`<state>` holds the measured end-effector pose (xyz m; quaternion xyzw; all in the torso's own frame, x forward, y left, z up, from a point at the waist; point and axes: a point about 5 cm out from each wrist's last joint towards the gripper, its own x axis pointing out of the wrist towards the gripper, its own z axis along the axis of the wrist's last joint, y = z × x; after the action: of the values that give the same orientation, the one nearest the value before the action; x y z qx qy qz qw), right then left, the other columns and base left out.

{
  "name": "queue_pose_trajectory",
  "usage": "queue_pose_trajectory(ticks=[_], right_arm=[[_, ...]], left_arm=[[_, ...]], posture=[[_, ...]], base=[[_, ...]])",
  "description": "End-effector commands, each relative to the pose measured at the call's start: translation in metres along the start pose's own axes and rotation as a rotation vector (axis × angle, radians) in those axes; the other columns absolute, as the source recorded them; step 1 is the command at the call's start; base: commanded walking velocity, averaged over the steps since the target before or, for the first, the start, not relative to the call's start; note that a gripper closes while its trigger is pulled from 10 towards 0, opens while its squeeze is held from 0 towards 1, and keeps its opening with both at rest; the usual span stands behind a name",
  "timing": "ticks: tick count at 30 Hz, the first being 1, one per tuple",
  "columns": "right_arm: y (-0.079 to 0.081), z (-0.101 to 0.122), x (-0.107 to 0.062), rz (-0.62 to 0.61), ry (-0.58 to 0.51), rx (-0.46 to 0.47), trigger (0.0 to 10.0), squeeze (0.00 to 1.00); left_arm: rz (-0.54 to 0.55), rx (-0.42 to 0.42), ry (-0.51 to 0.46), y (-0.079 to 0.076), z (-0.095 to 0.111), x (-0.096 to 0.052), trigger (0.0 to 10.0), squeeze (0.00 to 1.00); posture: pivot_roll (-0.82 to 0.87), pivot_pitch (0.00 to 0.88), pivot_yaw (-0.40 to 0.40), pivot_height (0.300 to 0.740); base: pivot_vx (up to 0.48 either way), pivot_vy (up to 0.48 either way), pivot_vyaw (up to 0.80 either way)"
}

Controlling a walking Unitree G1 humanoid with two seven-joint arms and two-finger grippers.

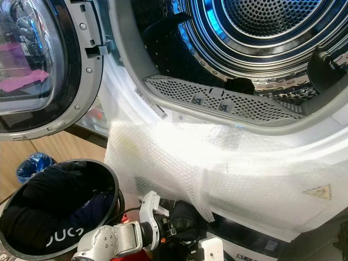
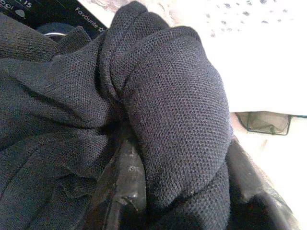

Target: Clothes washing

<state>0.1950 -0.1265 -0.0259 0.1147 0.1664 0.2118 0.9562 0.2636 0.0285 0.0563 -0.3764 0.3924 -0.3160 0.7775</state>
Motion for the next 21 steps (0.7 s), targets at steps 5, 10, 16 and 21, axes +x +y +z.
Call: queue_pose_trajectory(ticks=[5,10,16,21], right_arm=[[0.0022,0.0215,0.01,0.015,-0.113,-0.016,0.0,0.0],[0.0022,0.0215,0.01,0.015,-0.113,-0.016,0.0,0.0],[0.0022,0.0215,0.01,0.015,-0.113,-0.016,0.0,0.0],[0.0022,0.0215,0.01,0.015,-0.113,-0.016,0.0,0.0]], left_arm=[[-0.294,0.248,0.166,-0.1501,-0.0085,0.0253,4.8,0.0],[-0.294,0.248,0.166,-0.1501,-0.0085,0.0253,4.8,0.0],[-0.294,0.248,0.166,-0.1501,-0.0085,0.0253,4.8,0.0],[-0.294,0.248,0.166,-0.1501,-0.0085,0.0253,4.8,0.0]], posture=[[-0.04,0.0,0.0,0.74],[-0.04,0.0,0.0,0.74],[-0.04,0.0,0.0,0.74],[-0.04,0.0,0.0,0.74]], base=[[0.0,0.0,0.0],[0.0,0.0,0.0],[0.0,0.0,0.0],[0.0,0.0,0.0]])
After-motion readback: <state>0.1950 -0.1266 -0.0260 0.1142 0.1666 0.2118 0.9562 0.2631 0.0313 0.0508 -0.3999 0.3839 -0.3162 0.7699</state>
